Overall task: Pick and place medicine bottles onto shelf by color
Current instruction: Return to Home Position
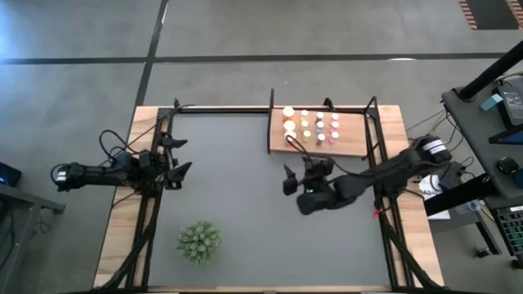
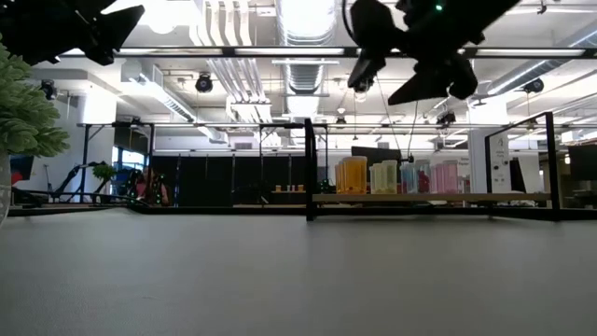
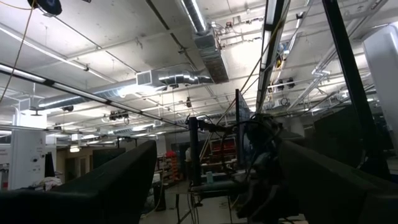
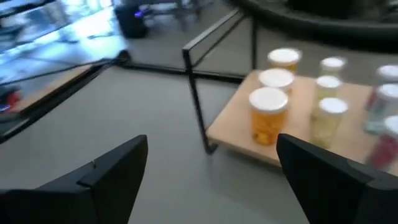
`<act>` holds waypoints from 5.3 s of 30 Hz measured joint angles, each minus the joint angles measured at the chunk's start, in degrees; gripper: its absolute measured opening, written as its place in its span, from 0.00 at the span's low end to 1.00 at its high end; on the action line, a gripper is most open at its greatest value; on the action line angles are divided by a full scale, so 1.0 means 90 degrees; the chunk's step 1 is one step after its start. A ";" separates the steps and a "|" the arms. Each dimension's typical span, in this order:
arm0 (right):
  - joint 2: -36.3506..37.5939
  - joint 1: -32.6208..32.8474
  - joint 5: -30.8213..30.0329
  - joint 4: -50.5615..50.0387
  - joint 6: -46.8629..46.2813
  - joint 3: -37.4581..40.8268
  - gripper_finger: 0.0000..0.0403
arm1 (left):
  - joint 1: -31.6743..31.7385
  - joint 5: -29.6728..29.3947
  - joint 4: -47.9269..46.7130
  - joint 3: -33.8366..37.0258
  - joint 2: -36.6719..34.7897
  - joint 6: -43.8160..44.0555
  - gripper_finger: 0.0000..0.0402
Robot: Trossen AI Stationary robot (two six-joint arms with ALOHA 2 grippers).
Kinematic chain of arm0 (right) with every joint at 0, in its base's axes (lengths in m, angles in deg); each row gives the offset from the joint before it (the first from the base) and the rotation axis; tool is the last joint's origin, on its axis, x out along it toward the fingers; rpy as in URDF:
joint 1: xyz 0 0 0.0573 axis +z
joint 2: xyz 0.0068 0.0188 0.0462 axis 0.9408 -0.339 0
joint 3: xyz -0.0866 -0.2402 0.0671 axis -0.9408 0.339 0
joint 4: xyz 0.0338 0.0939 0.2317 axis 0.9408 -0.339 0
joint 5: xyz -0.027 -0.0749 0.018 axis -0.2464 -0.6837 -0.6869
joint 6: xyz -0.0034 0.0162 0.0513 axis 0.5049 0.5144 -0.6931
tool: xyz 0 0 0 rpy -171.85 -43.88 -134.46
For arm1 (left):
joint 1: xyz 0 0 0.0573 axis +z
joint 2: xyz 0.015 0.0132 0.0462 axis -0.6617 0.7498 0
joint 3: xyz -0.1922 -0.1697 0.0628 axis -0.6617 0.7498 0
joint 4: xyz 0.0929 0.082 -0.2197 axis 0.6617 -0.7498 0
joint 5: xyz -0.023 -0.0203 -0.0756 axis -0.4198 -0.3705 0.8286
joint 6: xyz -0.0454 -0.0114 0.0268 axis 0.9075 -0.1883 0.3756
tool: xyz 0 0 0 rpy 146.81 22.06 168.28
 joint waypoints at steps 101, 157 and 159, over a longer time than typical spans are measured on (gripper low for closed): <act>0.9371 -0.2454 0.6052 0.4503 0.8426 0.6476 0.87 | -0.0001 0.0001 0.0010 0.0000 0.0040 0.0000 0.80; 0.9437 -0.2454 0.6052 0.4479 0.8426 0.6481 0.87 | 0.0001 -0.1696 -0.2034 0.0000 0.0072 0.0005 0.80; 0.9437 -0.2454 0.6052 0.4477 0.8426 0.6481 0.87 | 0.0001 -0.1696 -0.2064 0.0000 0.0072 0.0002 0.80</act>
